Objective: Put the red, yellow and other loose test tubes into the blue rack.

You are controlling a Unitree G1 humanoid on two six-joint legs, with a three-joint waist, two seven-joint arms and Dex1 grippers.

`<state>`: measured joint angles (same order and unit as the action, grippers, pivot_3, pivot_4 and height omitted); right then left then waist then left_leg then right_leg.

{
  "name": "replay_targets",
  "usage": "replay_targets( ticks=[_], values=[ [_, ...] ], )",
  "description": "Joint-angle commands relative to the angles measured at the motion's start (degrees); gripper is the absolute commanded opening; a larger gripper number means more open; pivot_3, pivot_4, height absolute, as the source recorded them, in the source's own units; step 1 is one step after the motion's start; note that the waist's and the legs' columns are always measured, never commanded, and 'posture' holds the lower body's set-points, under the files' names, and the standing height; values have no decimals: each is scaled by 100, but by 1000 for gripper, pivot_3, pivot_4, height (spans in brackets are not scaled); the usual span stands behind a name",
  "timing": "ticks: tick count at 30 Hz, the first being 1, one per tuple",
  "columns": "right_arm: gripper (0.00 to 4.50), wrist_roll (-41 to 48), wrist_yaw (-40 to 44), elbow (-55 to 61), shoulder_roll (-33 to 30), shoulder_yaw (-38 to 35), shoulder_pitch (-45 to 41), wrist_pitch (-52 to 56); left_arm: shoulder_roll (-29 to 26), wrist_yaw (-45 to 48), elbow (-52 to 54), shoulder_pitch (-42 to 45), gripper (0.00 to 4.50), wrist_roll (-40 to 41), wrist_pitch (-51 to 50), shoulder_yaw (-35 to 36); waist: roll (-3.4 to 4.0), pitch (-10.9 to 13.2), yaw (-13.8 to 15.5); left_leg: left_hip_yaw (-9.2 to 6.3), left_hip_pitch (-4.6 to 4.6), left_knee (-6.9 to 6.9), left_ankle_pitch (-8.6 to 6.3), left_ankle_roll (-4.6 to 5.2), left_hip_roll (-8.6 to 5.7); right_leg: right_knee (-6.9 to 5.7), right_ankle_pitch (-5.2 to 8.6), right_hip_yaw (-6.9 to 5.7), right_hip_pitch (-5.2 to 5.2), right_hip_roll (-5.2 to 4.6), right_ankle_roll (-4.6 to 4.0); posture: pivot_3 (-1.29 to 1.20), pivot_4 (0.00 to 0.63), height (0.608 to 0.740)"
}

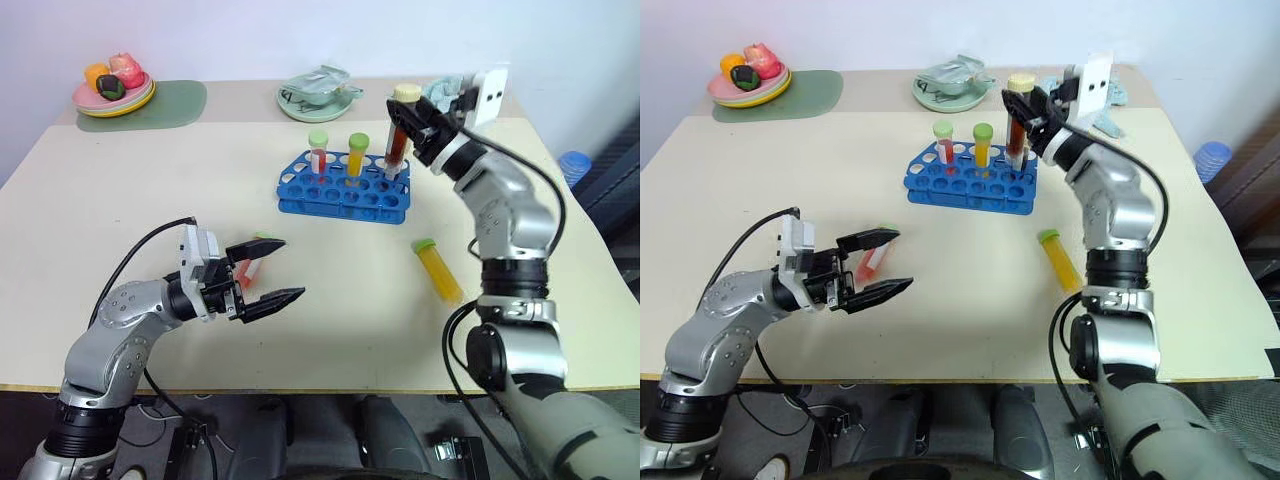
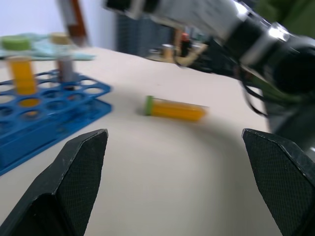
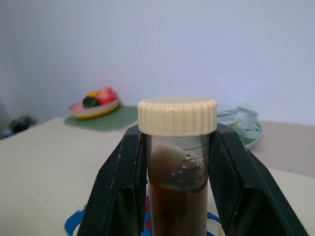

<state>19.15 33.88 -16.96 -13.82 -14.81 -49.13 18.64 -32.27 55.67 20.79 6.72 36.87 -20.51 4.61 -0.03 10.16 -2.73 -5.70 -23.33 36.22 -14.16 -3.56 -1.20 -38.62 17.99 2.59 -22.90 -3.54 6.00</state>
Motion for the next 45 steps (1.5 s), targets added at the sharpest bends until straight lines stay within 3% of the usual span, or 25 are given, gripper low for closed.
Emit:
replay_targets(
  ticks=[1, 20, 44, 45],
  values=[
    [1633, 66, -157, 155, 140, -55, 96, -760, 111, -336, 52, -25, 4500, -46, 173, 259, 0, 0, 6, 1, 0, 0, 1, -1, 0, -2, 0, 1, -1, 0, 0, 0, 150, 740],
    [1633, 185, -46, -1280, 759, -30, 863, -3212, 266, -1027, 184, -84, 4500, 23, 170, 539, 0, 0, -9, 9, 9, -1, 2, -4, 0, -11, 0, 9, 0, 3, 0, 0, 150, 740],
    [1633, -56, -98, -2646, 807, 48, 942, -4573, 84, -1268, 449, -168, 4500, 115, -16, 683, 0, 0, -65, 30, 60, -14, 2, -3, 3, -11, 1, 27, 36, 5, -1, 0, 150, 740],
    [1898, -106, -143, -2685, 816, 64, 962, -4660, 82, -1272, 453, -170, 4500, 117, -20, 684, -2, -1, -69, 30, 61, -14, 2, -3, 3, -11, 1, 27, 37, 5, -1, 0, 150, 740]
  ],
)
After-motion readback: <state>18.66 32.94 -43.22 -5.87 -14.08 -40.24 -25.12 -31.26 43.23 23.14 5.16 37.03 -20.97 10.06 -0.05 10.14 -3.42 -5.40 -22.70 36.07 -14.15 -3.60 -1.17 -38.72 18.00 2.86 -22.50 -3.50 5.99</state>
